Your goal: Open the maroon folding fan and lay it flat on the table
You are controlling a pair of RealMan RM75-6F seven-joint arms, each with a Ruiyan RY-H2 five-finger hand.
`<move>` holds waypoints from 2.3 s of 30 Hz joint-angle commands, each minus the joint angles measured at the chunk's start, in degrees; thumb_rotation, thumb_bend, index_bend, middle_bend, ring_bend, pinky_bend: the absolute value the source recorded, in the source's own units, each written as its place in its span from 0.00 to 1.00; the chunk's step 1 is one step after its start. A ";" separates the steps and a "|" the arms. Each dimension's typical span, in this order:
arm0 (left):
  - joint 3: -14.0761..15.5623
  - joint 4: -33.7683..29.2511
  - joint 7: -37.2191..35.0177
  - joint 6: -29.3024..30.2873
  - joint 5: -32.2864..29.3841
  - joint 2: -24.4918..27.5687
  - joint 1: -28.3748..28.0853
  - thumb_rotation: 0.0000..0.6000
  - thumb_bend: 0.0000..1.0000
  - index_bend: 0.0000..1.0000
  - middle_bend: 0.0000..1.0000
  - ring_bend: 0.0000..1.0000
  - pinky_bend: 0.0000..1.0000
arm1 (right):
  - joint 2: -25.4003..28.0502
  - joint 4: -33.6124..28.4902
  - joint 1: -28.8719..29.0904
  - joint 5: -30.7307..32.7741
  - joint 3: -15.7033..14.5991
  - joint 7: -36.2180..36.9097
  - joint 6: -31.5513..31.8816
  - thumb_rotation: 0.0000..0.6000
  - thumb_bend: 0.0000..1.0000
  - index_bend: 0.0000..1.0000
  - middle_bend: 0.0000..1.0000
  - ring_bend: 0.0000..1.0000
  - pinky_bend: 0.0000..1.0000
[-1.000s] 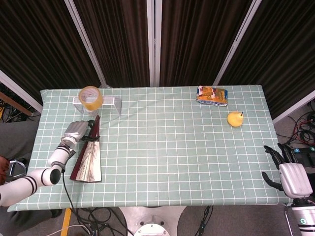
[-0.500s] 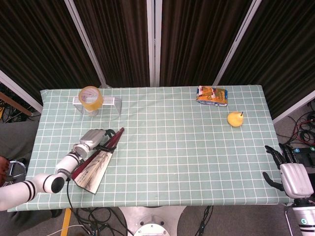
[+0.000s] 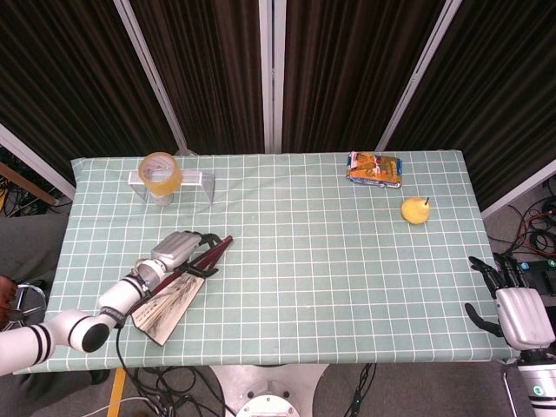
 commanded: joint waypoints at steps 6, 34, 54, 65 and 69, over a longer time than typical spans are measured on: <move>3.55 0.70 9.51 0.91 -23.23 -0.31 -6.21 1.00 0.26 0.25 0.36 0.36 0.41 | 2.80 -0.32 0.79 -0.03 1.93 -1.23 1.35 1.00 0.23 0.13 0.24 0.00 0.00; 7.89 2.35 26.29 11.32 -43.10 -10.42 -13.87 1.00 0.27 0.35 0.41 0.41 0.48 | 4.69 -1.27 0.70 0.53 2.34 -0.06 1.76 1.00 0.23 0.13 0.24 0.00 0.00; 7.42 4.03 26.11 9.81 -42.29 -10.77 -12.48 1.00 0.43 0.48 0.53 0.51 0.59 | 4.35 -1.51 0.56 0.53 2.22 -0.09 1.74 1.00 0.23 0.13 0.24 0.00 0.00; 5.52 2.91 22.89 9.24 -40.36 -8.38 -10.70 1.00 0.46 0.60 0.65 0.62 0.72 | 4.22 -1.84 1.11 -0.45 2.00 0.18 1.25 1.00 0.23 0.13 0.24 0.00 0.00; 3.99 -0.22 19.97 10.47 -36.89 -5.42 -8.76 1.00 0.45 0.62 0.67 0.63 0.73 | 4.27 -1.92 1.74 -0.99 1.72 0.77 0.22 1.00 0.23 0.13 0.25 0.00 0.00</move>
